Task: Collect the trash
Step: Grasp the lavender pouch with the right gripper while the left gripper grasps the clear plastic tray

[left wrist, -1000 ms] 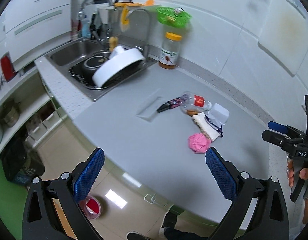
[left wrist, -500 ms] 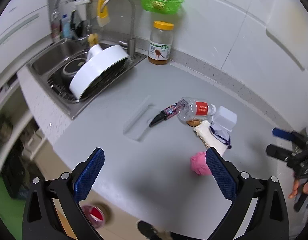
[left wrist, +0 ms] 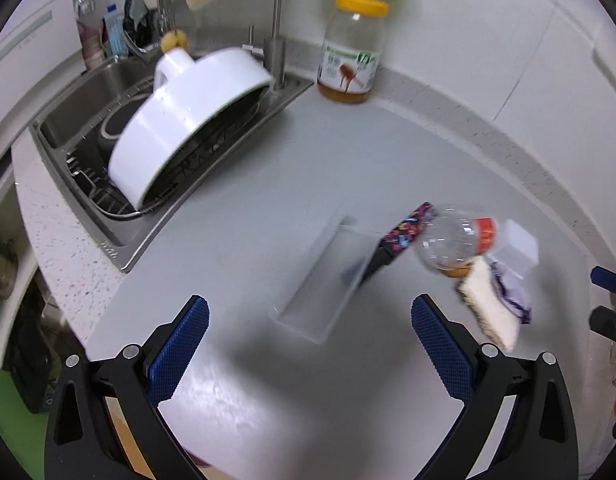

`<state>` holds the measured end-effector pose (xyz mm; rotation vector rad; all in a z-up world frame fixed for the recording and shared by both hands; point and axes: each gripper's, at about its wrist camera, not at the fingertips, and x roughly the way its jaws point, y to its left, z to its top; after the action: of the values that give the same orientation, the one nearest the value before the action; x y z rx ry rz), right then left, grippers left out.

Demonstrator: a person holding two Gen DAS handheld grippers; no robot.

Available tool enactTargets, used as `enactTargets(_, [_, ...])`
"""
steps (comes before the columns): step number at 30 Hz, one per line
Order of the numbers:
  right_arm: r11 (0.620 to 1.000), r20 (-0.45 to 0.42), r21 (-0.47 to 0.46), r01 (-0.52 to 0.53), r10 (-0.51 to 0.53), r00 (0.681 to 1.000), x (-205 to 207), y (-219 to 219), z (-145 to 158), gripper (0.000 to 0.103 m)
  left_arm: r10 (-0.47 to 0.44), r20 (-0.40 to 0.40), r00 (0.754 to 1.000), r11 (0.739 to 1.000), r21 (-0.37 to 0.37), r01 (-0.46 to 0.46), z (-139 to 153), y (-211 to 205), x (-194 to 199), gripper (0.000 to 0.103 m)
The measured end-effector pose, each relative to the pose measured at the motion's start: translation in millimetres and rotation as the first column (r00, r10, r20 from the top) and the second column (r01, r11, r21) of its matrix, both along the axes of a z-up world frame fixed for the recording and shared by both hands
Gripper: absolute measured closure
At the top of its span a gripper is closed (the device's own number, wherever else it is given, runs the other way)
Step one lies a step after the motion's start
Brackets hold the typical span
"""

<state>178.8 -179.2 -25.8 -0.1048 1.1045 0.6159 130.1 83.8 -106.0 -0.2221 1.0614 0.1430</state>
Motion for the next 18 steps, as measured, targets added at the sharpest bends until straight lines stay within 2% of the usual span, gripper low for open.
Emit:
enactTargets(7, [1.0,-0.018,-0.014,0.008,-0.008,1.0,11,8,-9,0.003,-0.01,-0.06,0.998,1.0,-0.028,0.009,-30,17,24,0.009])
enactTargets(9, [1.0,-0.022,-0.019,0.01,-0.01,1.0,13,10,-12,0.003,-0.015,-0.076,0.997,0.999,-0.042,0.012,-38,22,29,0.03])
enactTargets(11, [1.0,-0.024,-0.023,0.01,-0.011,1.0,14,10,-13,0.003,-0.022,-0.087,0.996,0.999,-0.05,0.018,-42,22,31,0.042])
enactTargets(12, [1.0,-0.026,-0.024,0.012,-0.012,1.0,14,11,-14,0.003,-0.03,-0.093,0.995,0.998,-0.059,0.024,-45,23,33,0.057])
enactTargets(14, [1.0,-0.029,-0.027,0.013,-0.014,0.999,16,11,-16,0.003,-0.043,-0.103,0.994,0.997,-0.071,0.036,-50,22,35,0.069])
enactTargets(15, [0.999,-0.03,-0.029,0.013,-0.013,0.999,15,11,-16,0.003,-0.048,-0.107,0.993,0.996,-0.076,0.04,-52,22,35,0.085])
enactTargets(18, [0.999,-0.033,-0.038,0.012,-0.013,0.999,14,11,-18,0.003,-0.056,-0.099,0.993,0.996,-0.079,0.048,-51,22,35,0.092])
